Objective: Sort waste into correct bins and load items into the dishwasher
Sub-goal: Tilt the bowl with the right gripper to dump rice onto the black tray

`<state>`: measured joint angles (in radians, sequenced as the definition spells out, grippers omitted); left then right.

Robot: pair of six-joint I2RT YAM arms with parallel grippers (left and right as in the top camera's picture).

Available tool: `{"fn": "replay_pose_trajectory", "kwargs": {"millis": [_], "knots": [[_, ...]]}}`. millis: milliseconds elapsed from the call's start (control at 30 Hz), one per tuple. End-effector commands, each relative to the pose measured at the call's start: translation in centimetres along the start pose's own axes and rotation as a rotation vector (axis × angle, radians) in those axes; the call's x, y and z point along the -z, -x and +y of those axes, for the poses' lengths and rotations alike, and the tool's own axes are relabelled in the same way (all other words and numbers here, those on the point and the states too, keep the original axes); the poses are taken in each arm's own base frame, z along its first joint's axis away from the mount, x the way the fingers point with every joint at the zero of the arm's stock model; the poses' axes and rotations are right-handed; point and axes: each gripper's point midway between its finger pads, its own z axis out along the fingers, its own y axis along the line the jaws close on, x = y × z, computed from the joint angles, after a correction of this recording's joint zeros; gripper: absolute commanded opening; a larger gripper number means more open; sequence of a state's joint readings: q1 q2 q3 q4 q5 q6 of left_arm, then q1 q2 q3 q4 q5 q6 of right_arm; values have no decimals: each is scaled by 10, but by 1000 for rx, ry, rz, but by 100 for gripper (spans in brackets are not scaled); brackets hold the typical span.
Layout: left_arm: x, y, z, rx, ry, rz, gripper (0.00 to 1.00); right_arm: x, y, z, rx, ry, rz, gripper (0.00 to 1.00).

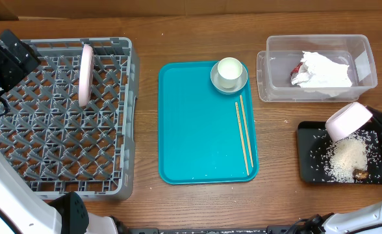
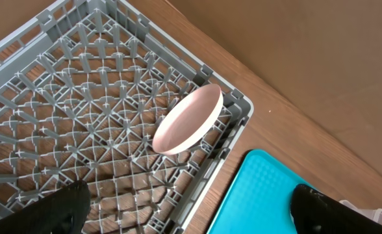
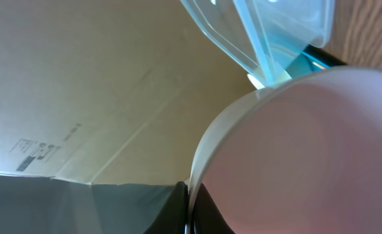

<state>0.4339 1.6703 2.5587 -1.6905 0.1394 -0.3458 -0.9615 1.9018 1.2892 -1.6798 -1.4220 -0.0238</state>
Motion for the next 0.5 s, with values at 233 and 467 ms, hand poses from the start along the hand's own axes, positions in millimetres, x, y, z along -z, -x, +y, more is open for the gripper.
{"fn": "replay_pose_trajectory", "kwargs": {"millis": [233, 467], "knots": [[-3, 0, 1, 21, -2, 10, 100, -18, -31, 20, 189, 12, 48, 4], [-3, 0, 1, 21, -2, 10, 100, -51, -55, 23, 430, -206, 133, 4]]}}
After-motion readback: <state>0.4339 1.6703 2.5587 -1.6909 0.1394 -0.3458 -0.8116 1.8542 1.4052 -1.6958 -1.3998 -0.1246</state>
